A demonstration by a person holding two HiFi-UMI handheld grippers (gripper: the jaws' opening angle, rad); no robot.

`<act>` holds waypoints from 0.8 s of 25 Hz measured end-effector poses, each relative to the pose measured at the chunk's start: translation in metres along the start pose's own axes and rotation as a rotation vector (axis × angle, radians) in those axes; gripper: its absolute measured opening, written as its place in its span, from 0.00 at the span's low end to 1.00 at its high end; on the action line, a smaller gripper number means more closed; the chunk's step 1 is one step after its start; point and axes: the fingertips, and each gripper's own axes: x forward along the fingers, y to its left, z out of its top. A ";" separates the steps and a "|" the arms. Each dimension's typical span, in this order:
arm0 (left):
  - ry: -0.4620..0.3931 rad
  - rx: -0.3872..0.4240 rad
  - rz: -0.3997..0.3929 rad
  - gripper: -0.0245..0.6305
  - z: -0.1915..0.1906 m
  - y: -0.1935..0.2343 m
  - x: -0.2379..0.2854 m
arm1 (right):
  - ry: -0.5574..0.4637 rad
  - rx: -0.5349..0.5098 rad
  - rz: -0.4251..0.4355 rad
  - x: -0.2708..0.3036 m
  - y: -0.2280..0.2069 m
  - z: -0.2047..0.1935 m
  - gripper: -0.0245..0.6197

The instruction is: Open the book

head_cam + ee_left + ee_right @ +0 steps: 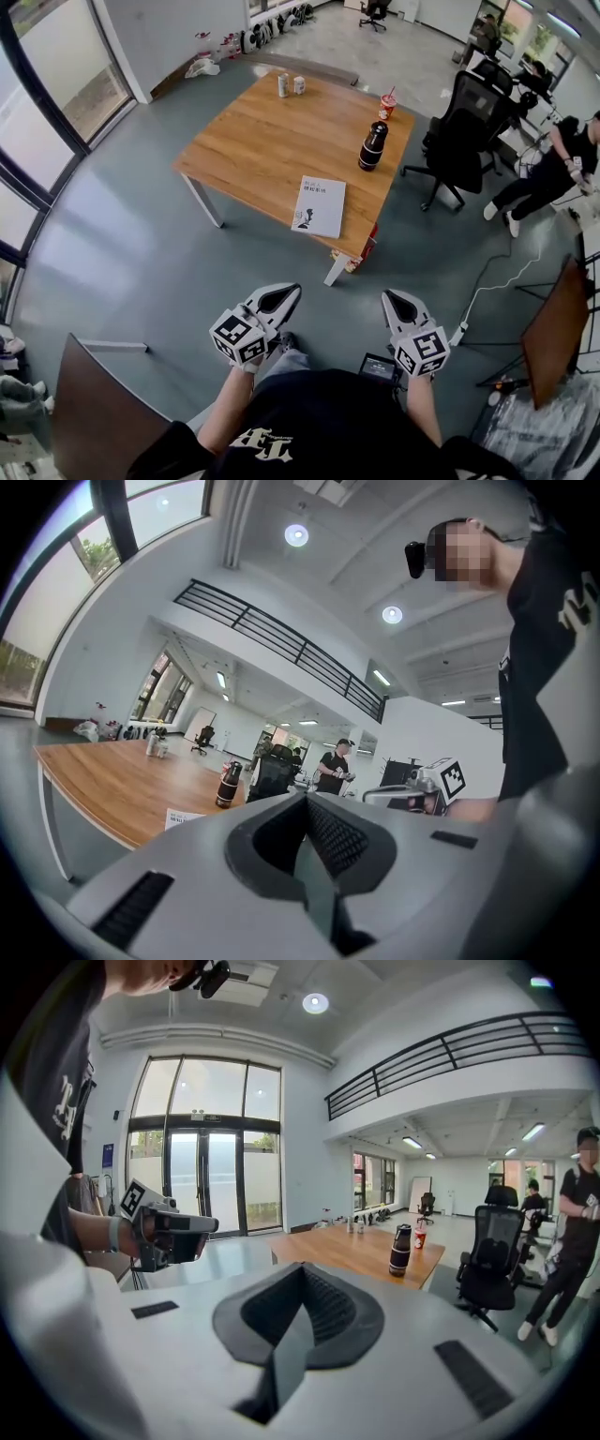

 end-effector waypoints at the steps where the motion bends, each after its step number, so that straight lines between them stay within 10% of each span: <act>1: -0.002 -0.001 -0.002 0.05 0.002 0.009 0.000 | 0.000 -0.007 -0.004 0.007 -0.002 0.003 0.02; 20: 0.031 -0.002 -0.061 0.05 0.018 0.064 0.003 | -0.030 0.035 -0.105 0.037 -0.034 0.034 0.02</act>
